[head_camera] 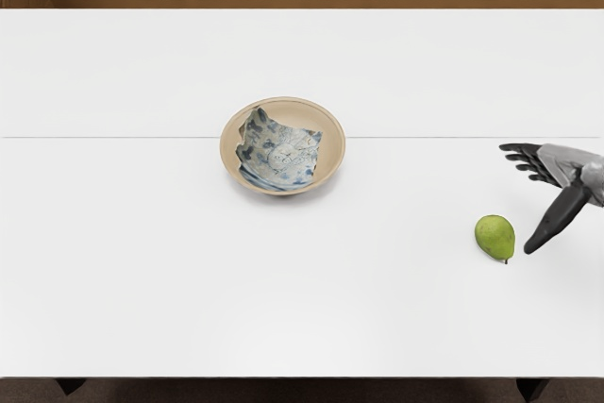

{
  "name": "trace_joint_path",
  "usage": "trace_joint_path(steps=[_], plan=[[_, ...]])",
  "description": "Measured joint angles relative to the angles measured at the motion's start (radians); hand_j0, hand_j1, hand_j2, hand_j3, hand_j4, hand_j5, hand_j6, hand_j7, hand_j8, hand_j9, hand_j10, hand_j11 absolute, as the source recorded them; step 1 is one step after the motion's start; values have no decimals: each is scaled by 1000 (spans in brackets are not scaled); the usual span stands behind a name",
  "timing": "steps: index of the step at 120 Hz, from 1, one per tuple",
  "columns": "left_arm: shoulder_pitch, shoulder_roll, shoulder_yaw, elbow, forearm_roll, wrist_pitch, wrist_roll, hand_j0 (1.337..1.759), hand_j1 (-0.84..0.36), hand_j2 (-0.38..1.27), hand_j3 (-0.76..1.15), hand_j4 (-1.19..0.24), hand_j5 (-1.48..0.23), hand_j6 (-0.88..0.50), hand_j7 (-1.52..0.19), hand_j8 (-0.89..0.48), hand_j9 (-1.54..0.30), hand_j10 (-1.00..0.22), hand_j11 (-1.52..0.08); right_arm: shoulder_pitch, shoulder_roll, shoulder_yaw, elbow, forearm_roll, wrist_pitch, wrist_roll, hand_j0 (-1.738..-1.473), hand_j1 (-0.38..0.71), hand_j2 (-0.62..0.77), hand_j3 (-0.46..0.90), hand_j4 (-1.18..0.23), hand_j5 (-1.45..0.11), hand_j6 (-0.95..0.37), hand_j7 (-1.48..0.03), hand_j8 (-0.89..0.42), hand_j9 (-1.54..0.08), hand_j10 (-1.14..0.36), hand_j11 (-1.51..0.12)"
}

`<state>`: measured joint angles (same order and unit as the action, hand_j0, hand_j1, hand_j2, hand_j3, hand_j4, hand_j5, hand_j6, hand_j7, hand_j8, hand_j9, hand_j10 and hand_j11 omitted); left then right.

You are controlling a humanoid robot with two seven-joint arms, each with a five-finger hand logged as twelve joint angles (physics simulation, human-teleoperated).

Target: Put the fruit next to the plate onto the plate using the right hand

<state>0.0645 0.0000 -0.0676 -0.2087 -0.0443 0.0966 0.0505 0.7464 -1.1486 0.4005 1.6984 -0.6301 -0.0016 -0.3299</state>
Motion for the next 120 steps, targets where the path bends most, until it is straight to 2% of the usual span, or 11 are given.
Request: trace_joint_path(steps=[15,35,45,86,120], plan=[[0,0,0,0,0,0,0,1658,349,0,0,0,0,0,0,0,0,0,0,-54,55,-6,9,-77,-93,9,-1658,-295,-7,0,-55,-63,-57,-62,-56,-63,-54,-63],[0,0,0,0,0,0,0,1658,349,0,0,0,0,0,0,0,0,0,0,-105,79,-6,35,-118,-125,73,-1658,-185,-24,0,-146,-183,-149,-182,-147,-182,-146,-182],[0,0,0,0,0,0,0,1658,349,0,0,0,0,0,0,0,0,0,0,-127,75,-3,38,-123,-131,103,-1658,-153,-29,0,-173,-217,-175,-216,-174,-217,-172,-216],[0,0,0,0,0,0,0,1658,349,0,0,0,0,0,0,0,0,0,0,-198,20,-1,36,-125,-171,187,-1658,-38,-47,0,-269,-343,-272,-341,-270,-342,-268,-342],[0,0,0,0,0,0,0,1658,349,0,0,0,0,0,0,0,0,0,0,-238,16,-2,33,-124,-169,231,-1658,62,-63,0,-353,-452,-355,-451,-354,-452,-353,-452]])
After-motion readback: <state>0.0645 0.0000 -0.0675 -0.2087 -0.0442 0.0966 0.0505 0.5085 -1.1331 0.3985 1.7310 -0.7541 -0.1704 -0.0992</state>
